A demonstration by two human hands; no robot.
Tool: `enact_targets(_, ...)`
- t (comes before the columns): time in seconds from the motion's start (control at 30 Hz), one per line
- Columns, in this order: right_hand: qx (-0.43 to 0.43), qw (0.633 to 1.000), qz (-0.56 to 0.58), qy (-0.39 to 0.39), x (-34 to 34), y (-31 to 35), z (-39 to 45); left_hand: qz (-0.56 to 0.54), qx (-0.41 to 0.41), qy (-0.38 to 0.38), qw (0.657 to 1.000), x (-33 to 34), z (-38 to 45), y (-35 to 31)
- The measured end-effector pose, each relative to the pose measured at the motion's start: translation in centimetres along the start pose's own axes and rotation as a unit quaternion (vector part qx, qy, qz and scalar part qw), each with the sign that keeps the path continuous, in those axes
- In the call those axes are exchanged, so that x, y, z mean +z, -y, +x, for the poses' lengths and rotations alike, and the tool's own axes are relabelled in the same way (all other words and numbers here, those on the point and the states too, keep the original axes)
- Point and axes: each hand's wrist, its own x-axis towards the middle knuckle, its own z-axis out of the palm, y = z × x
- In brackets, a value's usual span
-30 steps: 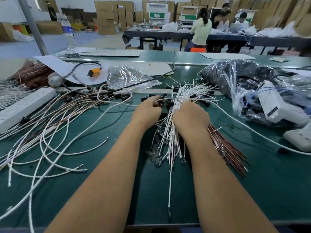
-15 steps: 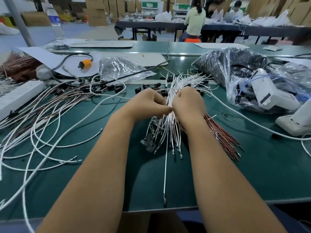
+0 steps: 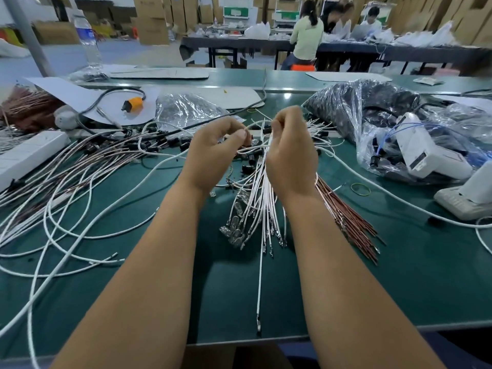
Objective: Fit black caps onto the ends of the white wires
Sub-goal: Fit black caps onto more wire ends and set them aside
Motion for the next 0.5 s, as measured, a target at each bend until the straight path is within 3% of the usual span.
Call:
enact_targets(0.1,0.07,0.991,-0.007,-0.112,-0.5,-0.7,0.4,-0.029,0.001,-0.003,1.0,-0.7,0.3,0.3)
enact_targets(0.33,0.23,0.94,-0.009,-0.251,-1.4,-2.0,1.3,0.031,-0.004,-0.027,0.999,-0.6,0.5,2.5)
enact_targets(0.43,0.251,0.933,-0.079,-0.245,-1.9,-2.3,1.4,0.082,0.031,-0.021,0.996,-0.2,0.5,3.3)
enact_targets(0.5,0.187,0.943,-0.182,-0.206,-1.6,-1.7,1.1,0.134,0.058,-0.016,0.989,0.2,0.5,3.7)
